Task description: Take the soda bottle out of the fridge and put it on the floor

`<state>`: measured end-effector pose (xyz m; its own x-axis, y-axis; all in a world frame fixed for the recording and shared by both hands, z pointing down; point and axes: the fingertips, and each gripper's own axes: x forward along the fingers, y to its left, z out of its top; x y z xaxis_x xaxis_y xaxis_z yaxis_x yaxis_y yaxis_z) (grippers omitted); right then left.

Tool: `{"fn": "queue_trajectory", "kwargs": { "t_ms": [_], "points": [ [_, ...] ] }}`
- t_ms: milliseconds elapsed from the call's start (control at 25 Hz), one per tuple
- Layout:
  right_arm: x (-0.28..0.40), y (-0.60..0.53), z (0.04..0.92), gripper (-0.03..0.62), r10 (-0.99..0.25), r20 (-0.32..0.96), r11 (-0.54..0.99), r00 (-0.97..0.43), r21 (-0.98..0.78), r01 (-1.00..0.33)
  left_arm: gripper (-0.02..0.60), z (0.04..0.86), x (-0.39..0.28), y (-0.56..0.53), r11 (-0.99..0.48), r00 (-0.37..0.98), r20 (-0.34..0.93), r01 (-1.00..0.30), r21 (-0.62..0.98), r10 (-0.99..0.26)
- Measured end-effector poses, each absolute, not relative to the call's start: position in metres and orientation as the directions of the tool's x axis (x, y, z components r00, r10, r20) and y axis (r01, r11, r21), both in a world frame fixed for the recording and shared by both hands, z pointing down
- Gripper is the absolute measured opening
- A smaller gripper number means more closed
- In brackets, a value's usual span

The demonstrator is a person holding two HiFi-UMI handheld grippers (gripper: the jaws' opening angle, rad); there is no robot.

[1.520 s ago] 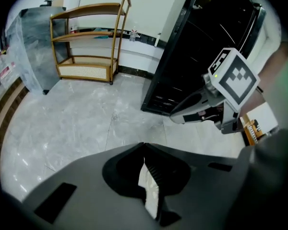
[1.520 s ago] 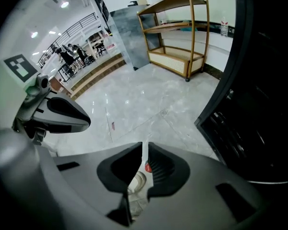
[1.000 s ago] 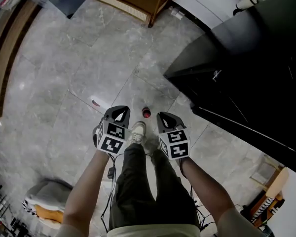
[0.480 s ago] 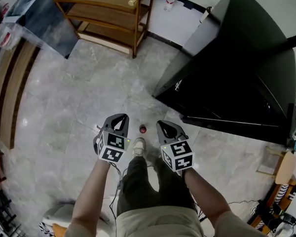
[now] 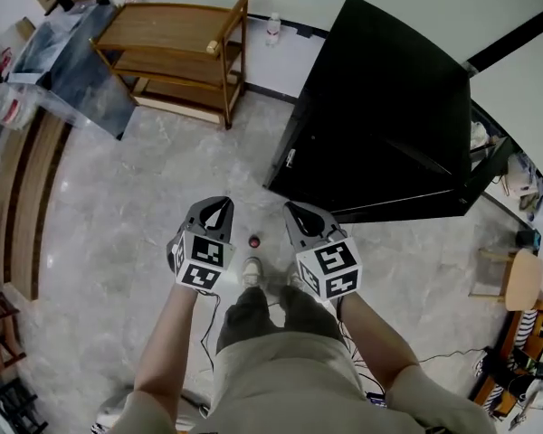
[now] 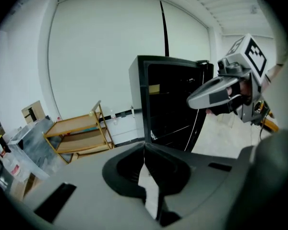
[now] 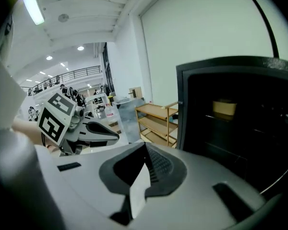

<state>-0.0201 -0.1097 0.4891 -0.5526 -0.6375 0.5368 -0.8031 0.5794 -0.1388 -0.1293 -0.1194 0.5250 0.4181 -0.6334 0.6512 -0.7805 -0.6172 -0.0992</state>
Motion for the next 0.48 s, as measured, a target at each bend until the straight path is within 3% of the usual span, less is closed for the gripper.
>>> {"fn": "queue_trajectory", "kwargs": {
  "t_ms": [240, 480],
  "points": [
    [0.003, -0.096, 0.426, -0.003, -0.684, 0.477, 0.550, -0.552, -0.160, -0.820, 0.008, 0.449, -0.117, -0.123, -0.572, 0.422, 0.543, -0.808, -0.137, -0.726],
    [0.035, -0.092, 0.371, -0.003, -0.749, 0.427, 0.536, -0.507, -0.058, -0.842, 0.008, 0.383, -0.089, -0.104, -0.590, 0.478, 0.463, -0.798, -0.126, -0.746]
  ]
}}
